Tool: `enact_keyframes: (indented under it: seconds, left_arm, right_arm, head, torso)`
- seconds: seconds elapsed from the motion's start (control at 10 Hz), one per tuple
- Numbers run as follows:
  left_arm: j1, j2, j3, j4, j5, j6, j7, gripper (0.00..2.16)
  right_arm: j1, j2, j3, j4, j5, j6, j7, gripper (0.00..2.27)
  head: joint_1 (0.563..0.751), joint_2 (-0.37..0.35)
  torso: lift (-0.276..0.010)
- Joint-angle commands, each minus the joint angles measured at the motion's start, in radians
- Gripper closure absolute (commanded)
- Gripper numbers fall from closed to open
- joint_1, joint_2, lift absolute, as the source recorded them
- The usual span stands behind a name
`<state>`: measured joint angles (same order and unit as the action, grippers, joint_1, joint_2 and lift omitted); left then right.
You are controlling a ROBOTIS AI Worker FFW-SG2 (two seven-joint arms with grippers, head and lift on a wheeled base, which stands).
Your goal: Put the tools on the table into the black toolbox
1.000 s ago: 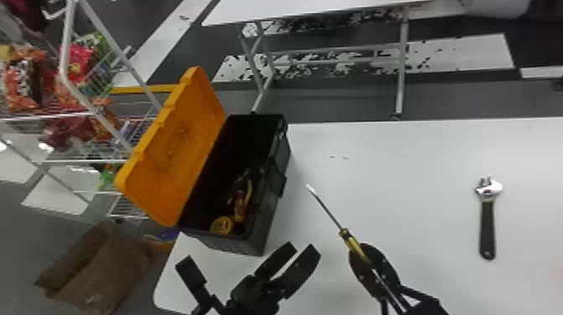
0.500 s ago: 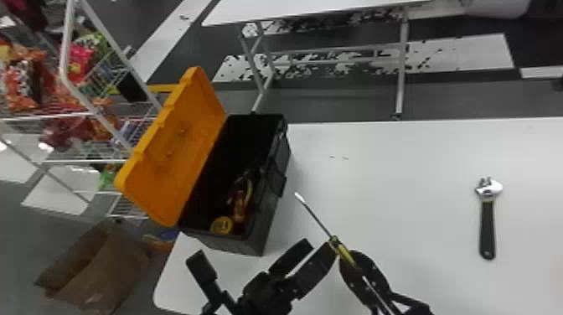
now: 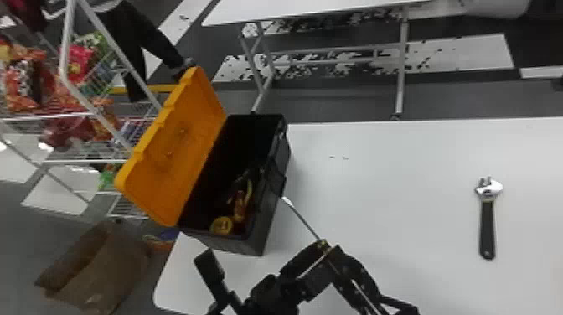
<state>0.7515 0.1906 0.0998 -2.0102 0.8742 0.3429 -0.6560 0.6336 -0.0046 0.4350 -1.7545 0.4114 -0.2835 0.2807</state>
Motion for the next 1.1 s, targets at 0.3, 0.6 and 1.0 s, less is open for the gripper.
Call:
enact_keyframes:
  seconds: [0.3,0.6,1.0]
  left_arm:
    - [-0.009,0.001,0.003,-0.002,0.000,0.000,-0.001,0.21]
    - [-0.014,0.000,0.006,0.005,0.000,0.000,-0.021,0.55]
    - [-0.023,-0.005,0.009,0.016,-0.003,0.000,-0.028,2.14]
  right_arm:
    - [0.008,-0.002,0.005,0.015,0.006,-0.003,0.000,2.24]
    - [0.008,0.000,0.005,0.016,0.004,-0.009,-0.002,2.24]
    - [0.008,-0.002,-0.001,0.016,0.000,-0.018,-0.002,2.24]
  head:
    - [0.695,0.350]
    - [0.695,0.350]
    - [0.695,0.350]
  torso:
    - [-0.075]
    - [-0.075]
    - [-0.075]
